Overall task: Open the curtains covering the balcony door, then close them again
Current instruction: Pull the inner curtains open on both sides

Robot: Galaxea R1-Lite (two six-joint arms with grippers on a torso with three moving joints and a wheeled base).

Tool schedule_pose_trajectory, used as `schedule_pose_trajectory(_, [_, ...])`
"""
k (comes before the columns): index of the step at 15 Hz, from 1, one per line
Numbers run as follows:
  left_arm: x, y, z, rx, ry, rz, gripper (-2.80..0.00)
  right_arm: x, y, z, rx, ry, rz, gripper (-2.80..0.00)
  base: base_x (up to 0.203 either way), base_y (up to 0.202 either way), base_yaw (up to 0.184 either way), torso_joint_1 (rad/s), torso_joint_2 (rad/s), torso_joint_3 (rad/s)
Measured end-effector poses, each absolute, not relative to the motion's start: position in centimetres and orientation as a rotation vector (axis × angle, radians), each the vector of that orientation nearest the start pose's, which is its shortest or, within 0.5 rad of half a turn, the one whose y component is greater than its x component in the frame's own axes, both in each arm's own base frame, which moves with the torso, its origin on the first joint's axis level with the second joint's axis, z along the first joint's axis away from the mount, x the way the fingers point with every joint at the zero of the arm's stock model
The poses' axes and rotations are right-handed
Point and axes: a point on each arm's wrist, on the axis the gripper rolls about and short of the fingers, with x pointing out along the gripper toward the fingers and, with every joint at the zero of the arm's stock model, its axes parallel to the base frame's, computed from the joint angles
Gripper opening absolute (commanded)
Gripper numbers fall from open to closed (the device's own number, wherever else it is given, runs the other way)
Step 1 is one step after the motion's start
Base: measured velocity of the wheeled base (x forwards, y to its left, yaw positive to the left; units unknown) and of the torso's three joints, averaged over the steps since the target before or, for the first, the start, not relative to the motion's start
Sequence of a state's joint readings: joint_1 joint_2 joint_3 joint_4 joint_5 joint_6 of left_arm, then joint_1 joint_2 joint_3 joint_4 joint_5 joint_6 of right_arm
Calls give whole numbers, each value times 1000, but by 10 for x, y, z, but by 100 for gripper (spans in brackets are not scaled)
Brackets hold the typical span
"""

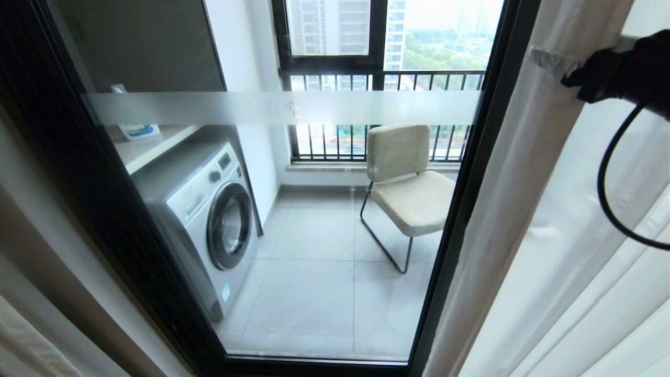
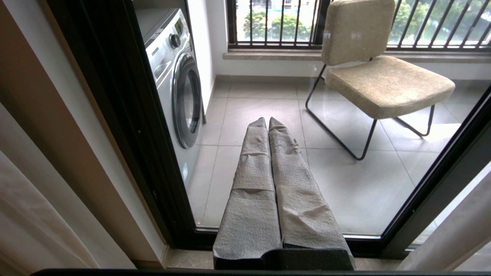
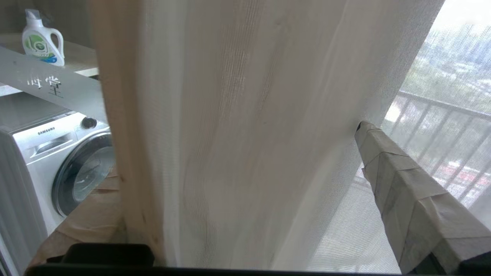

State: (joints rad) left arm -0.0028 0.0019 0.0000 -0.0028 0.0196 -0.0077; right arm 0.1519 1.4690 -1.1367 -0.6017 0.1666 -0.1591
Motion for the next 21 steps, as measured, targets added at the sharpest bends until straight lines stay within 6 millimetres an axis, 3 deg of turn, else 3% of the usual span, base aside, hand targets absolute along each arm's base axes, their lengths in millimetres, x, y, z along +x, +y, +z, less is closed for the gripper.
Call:
schedule_pose_trajectory(4, [-23, 1, 76, -8, -1, 16, -280, 266, 44, 339, -157, -290, 271, 0, 0, 0, 0, 0, 0, 0])
schedule_pose_trajectory(5, [-23, 1, 76, -8, -1, 16, -280, 267, 44, 338, -157, -287, 270, -280, 0, 0, 0, 0, 0, 0])
schedule_pose_trajectory(12, [-23, 1, 76, -8, -1, 16, -280, 273, 45, 335, -155, -295, 257, -280, 0, 0, 0, 0, 0, 0])
schedule_pose_trajectory(21, [-23, 1, 76, -8, -1, 16, -280, 271, 38, 335, -124, -275, 69, -280, 0, 0, 0, 0, 0, 0])
